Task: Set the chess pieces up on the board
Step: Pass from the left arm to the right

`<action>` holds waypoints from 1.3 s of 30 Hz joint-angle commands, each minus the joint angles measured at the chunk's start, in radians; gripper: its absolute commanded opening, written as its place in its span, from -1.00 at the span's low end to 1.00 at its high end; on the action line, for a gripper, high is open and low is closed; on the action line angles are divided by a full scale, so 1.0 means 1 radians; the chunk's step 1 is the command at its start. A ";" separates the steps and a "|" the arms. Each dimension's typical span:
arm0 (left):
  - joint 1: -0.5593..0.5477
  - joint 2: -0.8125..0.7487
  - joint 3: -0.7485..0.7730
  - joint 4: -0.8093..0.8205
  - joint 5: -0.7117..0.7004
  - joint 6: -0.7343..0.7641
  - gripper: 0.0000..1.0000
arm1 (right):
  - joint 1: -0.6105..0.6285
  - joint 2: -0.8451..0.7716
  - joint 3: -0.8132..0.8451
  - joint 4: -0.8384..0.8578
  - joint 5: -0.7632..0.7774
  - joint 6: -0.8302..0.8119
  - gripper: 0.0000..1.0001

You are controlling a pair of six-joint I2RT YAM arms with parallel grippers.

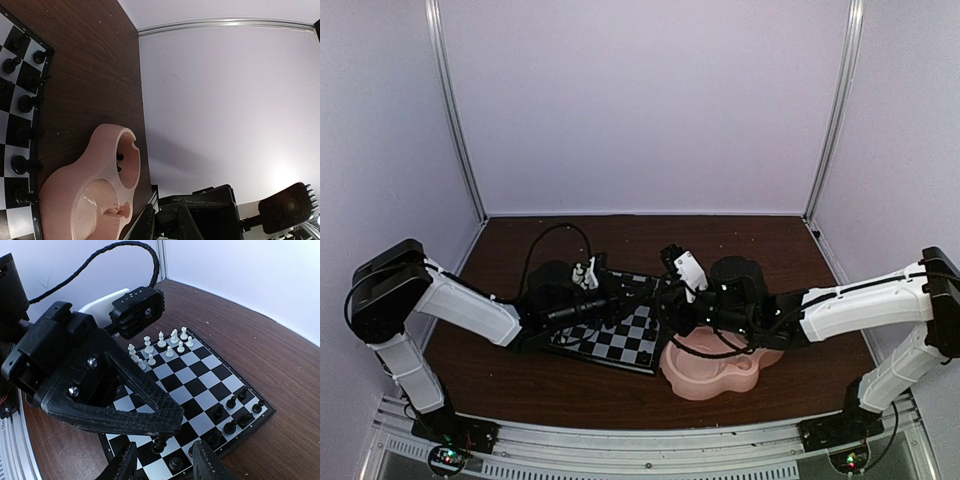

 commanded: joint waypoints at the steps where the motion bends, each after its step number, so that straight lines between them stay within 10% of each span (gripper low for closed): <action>1: -0.012 0.018 0.029 0.066 -0.001 -0.003 -0.83 | -0.015 0.017 0.034 -0.005 -0.033 0.038 -0.20; 15: -0.021 0.036 0.044 0.075 0.000 -0.005 -0.82 | -0.054 0.029 0.037 -0.003 -0.102 0.086 -0.36; 30: -0.023 0.037 0.045 0.079 -0.007 0.014 -0.80 | -0.063 0.022 0.031 0.010 -0.142 0.117 -0.97; 39: -0.015 -0.154 -0.004 -0.148 -0.117 0.243 -0.13 | -0.075 -0.022 0.029 -0.031 -0.155 0.138 -1.00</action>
